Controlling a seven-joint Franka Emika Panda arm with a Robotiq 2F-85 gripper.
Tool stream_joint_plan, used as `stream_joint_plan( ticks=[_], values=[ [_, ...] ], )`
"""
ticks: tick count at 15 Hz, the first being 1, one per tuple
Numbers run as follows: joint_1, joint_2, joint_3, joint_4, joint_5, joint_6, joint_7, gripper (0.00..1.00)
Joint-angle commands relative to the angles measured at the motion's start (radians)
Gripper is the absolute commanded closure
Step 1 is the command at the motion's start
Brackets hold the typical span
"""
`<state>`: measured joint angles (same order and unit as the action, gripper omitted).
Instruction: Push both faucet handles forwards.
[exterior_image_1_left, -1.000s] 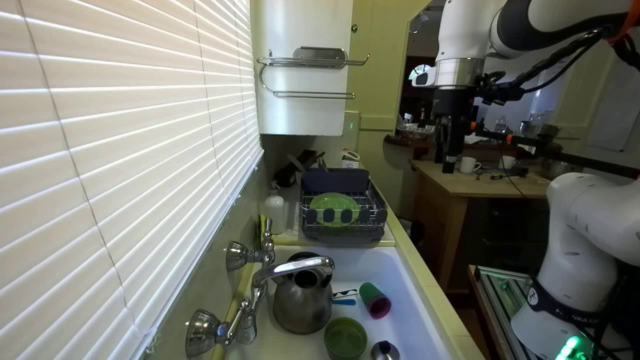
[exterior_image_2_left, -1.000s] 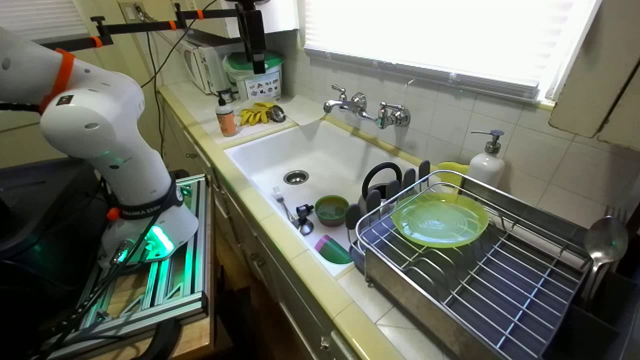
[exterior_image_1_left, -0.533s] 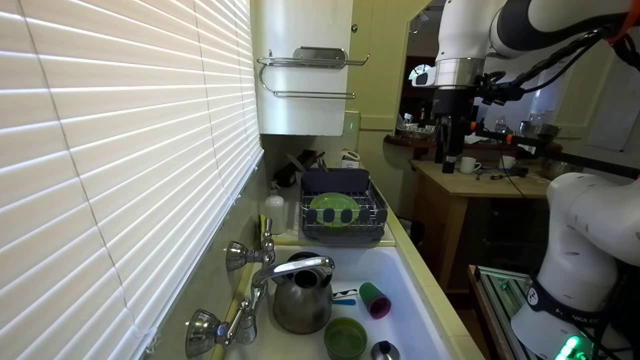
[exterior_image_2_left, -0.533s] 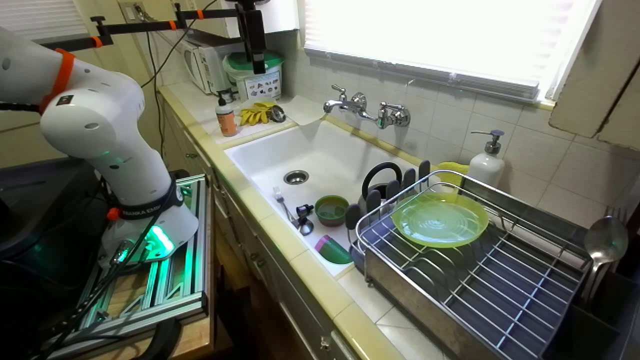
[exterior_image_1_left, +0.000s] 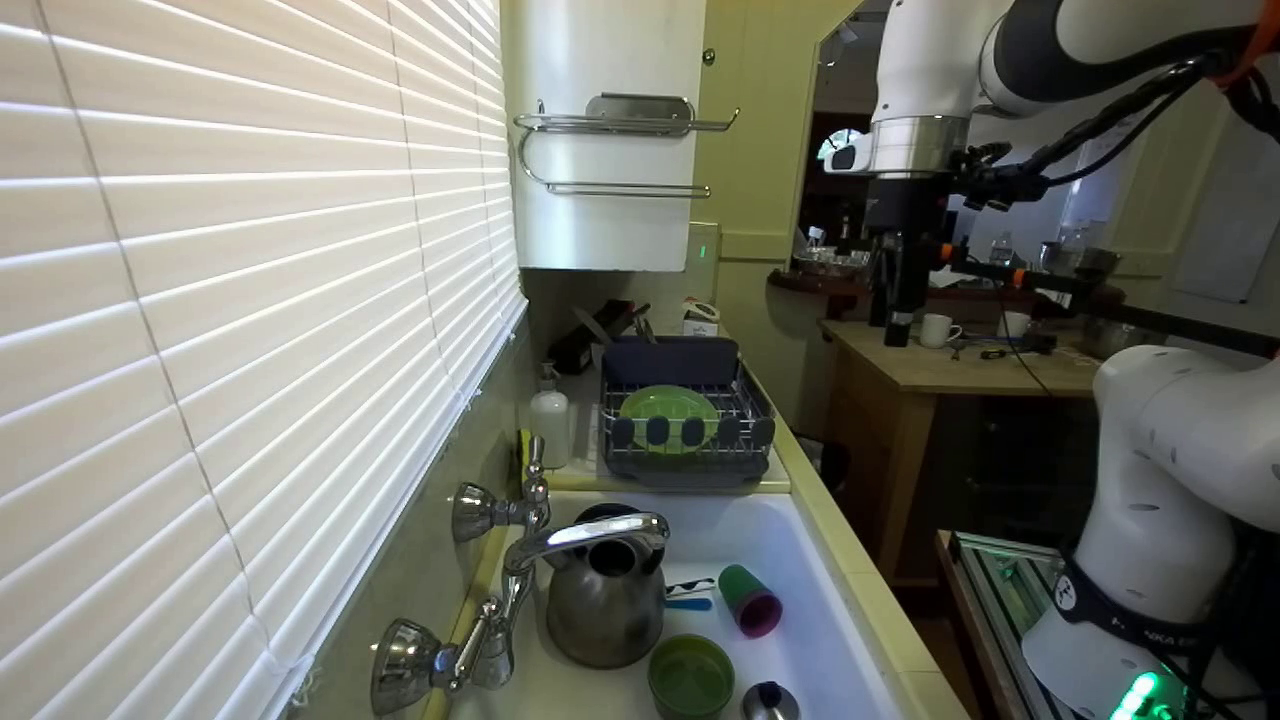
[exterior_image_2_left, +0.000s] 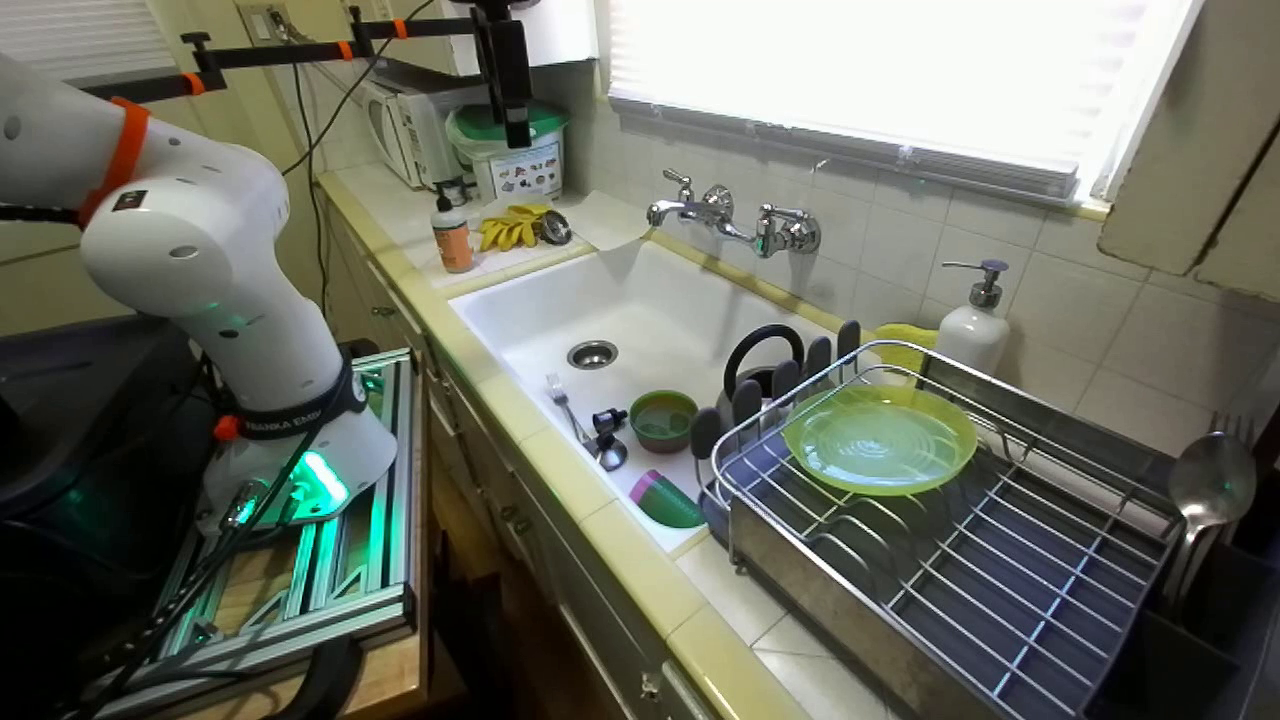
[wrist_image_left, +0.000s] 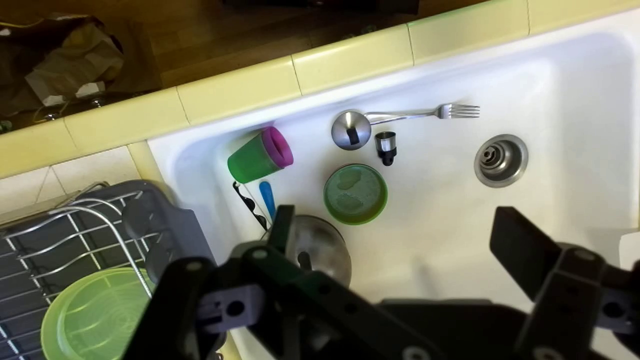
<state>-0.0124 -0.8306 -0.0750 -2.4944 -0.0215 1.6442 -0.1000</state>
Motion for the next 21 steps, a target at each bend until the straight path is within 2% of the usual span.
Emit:
stream_joint_plan(
  ticks=[1, 11, 16, 21],
  values=[
    [-0.002, 0.001, 0.002, 0.002, 0.001, -0.002, -0.001, 0.00],
    [-0.002, 0.001, 0.002, 0.003, 0.001, -0.002, -0.001, 0.00],
    [-0.036, 0.078, -0.015, 0.034, -0.066, 0.154, -0.008, 0.00],
    [-0.047, 0.205, -0.047, 0.104, -0.119, 0.327, -0.057, 0.00]
  ],
)
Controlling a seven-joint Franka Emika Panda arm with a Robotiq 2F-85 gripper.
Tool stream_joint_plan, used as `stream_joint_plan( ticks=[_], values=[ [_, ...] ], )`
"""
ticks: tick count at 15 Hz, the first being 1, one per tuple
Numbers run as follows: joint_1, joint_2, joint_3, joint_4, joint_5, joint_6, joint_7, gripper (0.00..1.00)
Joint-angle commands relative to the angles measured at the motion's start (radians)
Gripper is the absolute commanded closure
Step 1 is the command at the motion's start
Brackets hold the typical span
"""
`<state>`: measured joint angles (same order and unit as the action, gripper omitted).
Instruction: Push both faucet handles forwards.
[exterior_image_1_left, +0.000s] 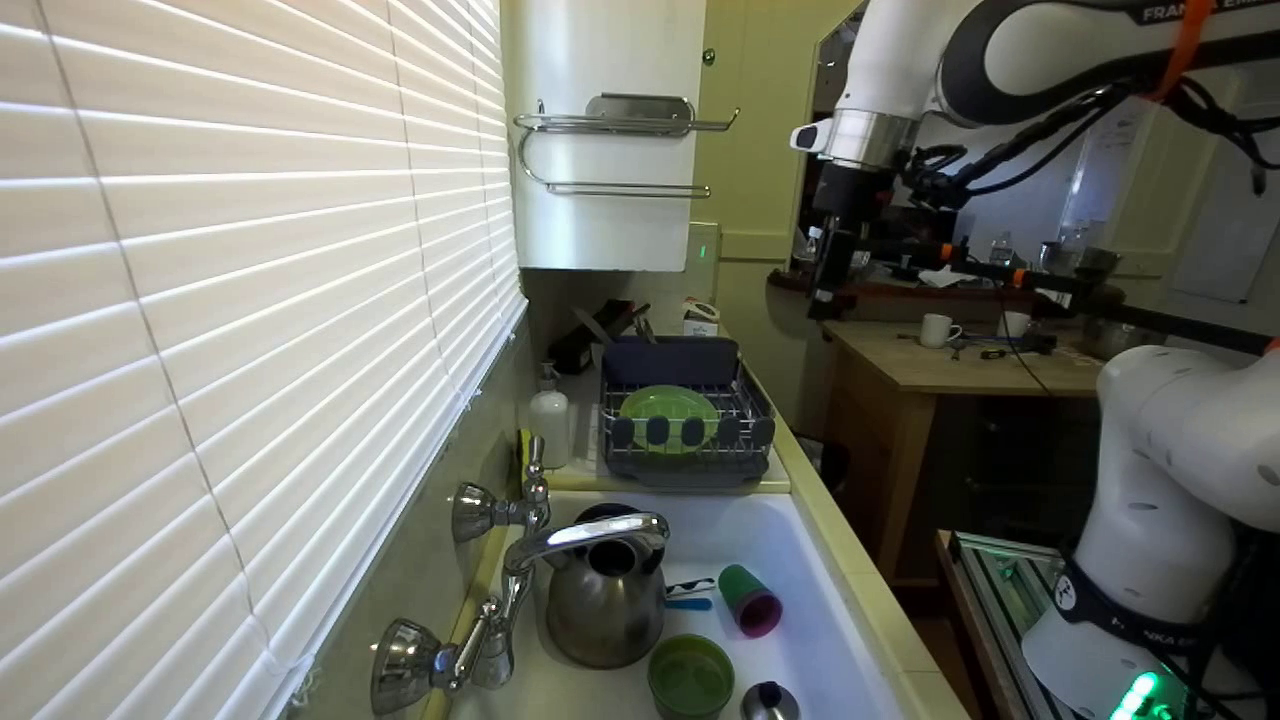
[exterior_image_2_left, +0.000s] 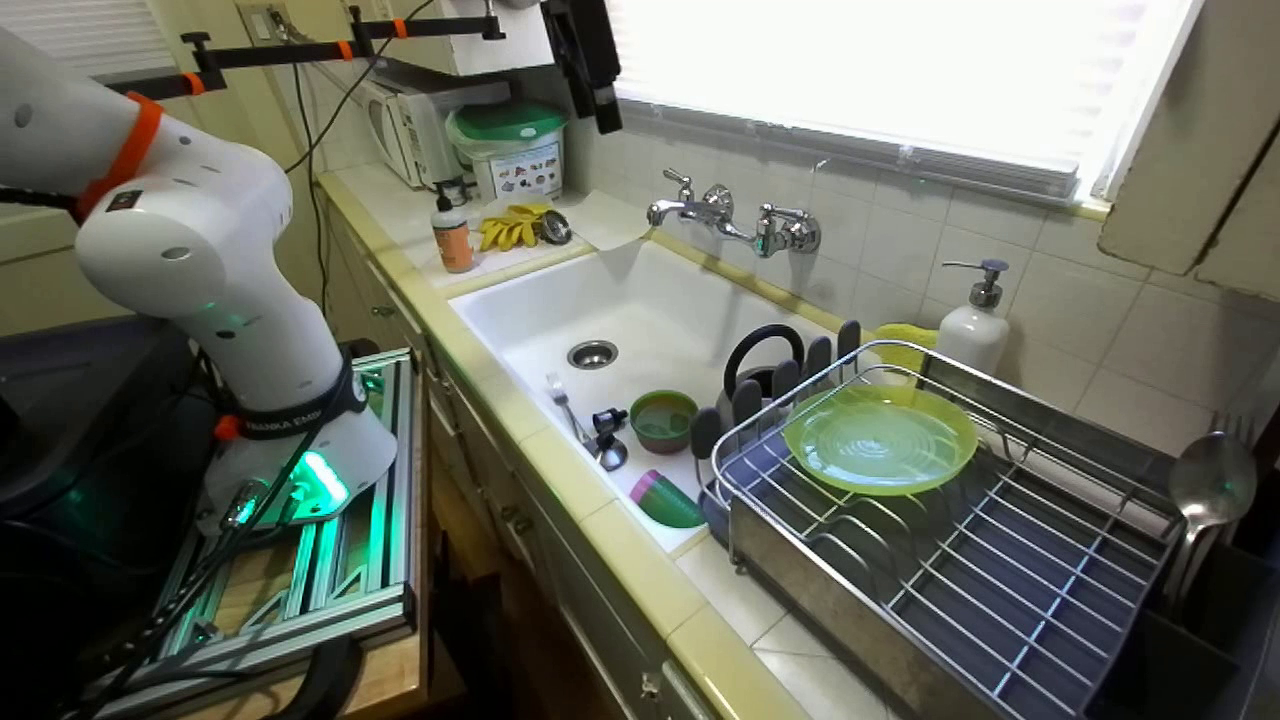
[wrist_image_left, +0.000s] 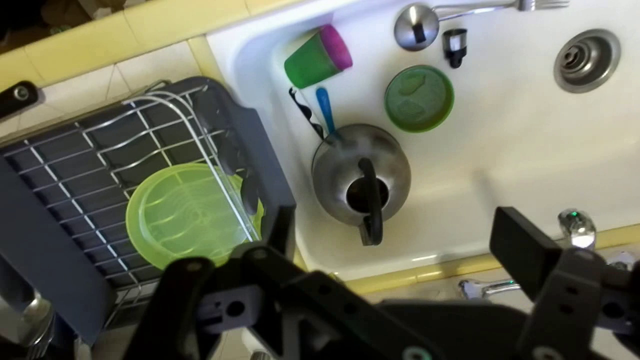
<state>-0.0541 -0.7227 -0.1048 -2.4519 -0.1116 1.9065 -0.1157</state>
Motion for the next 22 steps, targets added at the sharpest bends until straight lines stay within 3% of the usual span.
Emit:
stream_joint_plan(
  ticks=[1, 6, 13, 15, 16, 22],
  values=[
    [0.000, 0.132, -0.022, 0.080, -0.037, 0.096, -0.063, 0.00],
    [0.021, 0.285, -0.011, 0.153, -0.047, 0.236, -0.143, 0.00],
    [0.073, 0.505, -0.004, 0.252, 0.036, 0.422, -0.245, 0.00],
    [0.089, 0.553, -0.002, 0.284, 0.104, 0.419, -0.263, 0.00],
    [0.064, 0.495, 0.012, 0.236, 0.048, 0.418, -0.230, 0.00],
    [0.073, 0.552, 0.017, 0.281, 0.084, 0.418, -0.242, 0.00]
  ],
)
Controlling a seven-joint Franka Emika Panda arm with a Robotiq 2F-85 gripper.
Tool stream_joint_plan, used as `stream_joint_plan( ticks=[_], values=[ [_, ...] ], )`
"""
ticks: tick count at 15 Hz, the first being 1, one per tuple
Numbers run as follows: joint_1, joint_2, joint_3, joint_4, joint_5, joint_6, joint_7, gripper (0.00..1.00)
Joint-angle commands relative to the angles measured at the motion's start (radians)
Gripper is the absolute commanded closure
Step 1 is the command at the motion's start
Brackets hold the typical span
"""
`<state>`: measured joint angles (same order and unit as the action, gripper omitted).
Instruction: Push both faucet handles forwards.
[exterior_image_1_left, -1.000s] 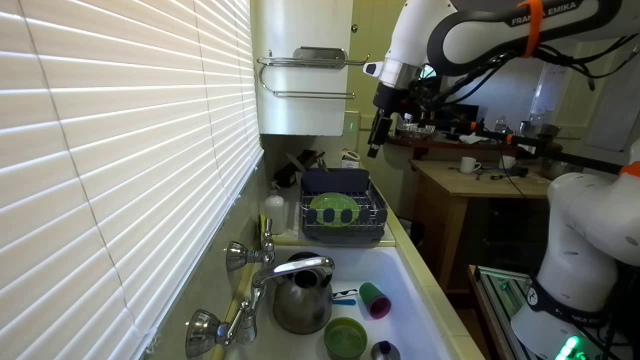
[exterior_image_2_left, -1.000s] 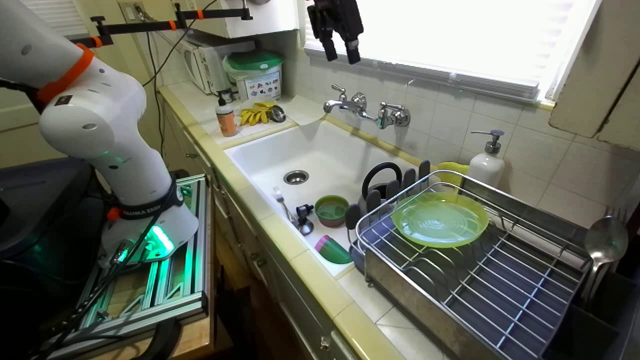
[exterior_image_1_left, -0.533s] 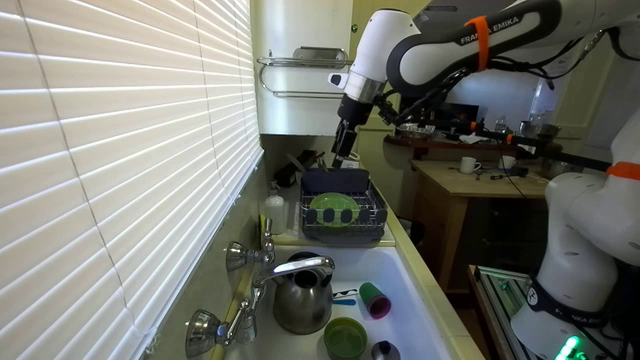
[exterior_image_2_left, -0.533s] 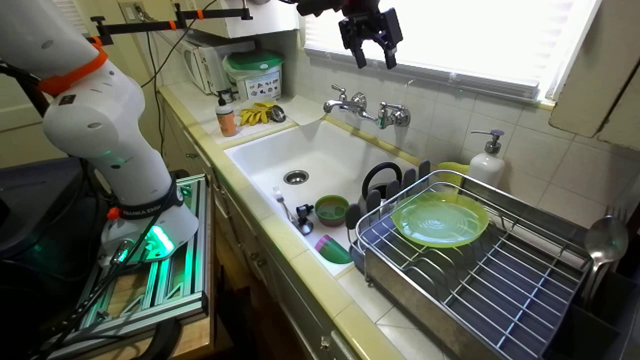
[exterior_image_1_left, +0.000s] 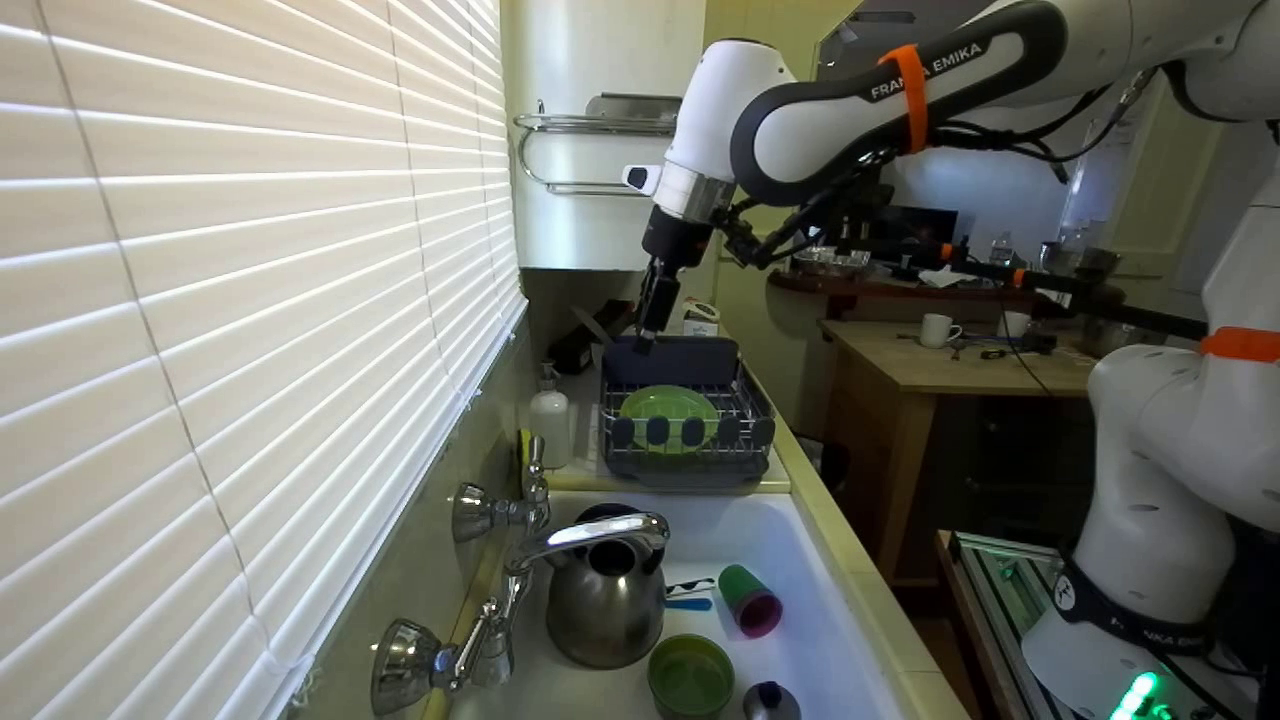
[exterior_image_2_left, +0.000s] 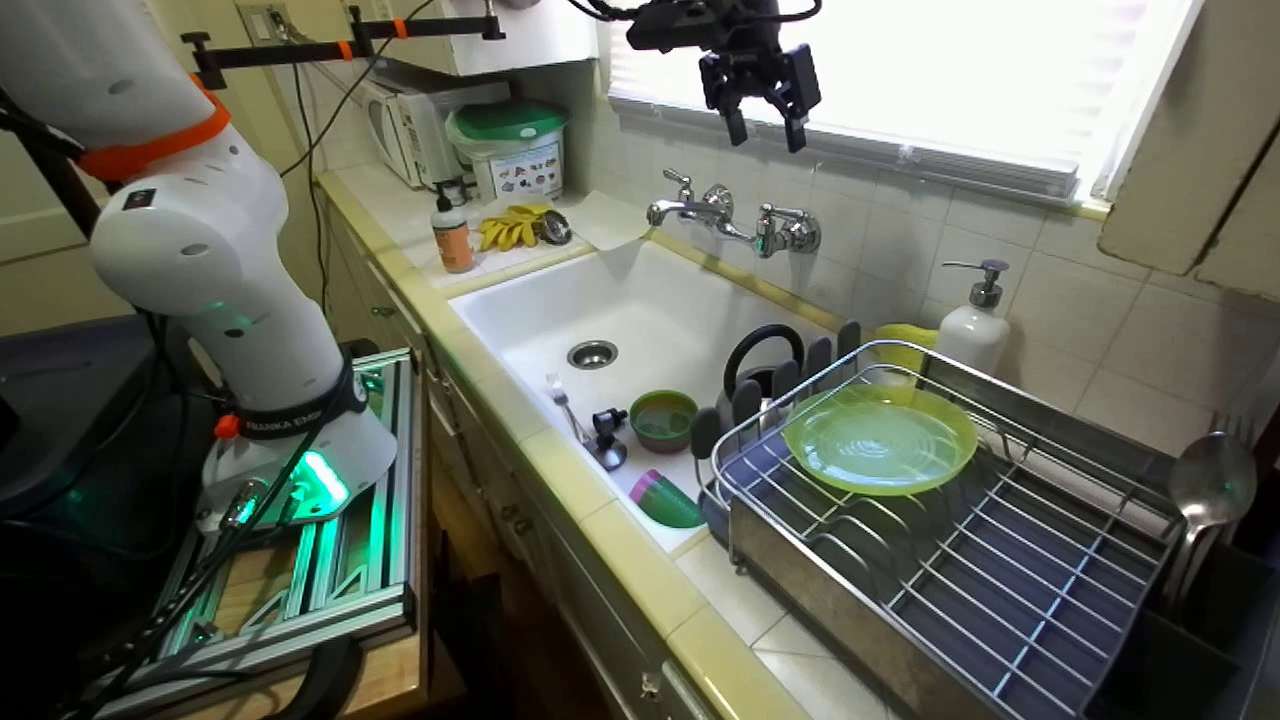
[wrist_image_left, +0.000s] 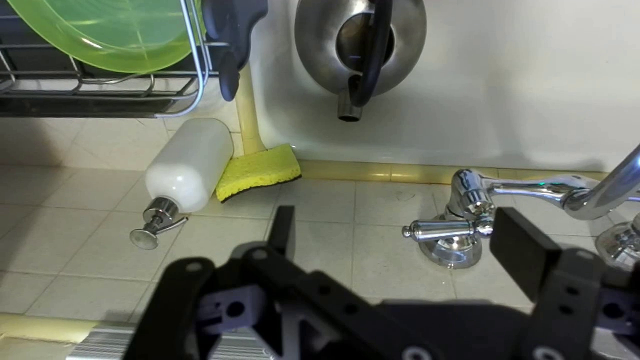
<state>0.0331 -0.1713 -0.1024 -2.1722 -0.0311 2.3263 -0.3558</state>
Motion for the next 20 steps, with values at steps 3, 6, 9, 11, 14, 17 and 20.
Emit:
stream_joint_plan(
  ticks=[3, 6, 9, 11, 14, 17, 20],
  values=[
    [-0.015, 0.000, 0.014, 0.001, 0.004, -0.002, -0.002, 0.00],
    [-0.002, 0.052, 0.019, 0.043, 0.041, 0.024, -0.018, 0.00],
    [-0.007, 0.126, 0.038, 0.104, 0.018, 0.069, -0.002, 0.08],
    [-0.009, 0.176, 0.046, 0.137, 0.024, 0.117, -0.019, 0.35],
    [-0.009, 0.254, 0.069, 0.179, 0.044, 0.204, -0.046, 0.58],
    [-0.015, 0.329, 0.104, 0.214, 0.059, 0.295, -0.094, 0.81],
    [-0.028, 0.382, 0.156, 0.235, 0.109, 0.323, -0.151, 0.99]
  ],
)
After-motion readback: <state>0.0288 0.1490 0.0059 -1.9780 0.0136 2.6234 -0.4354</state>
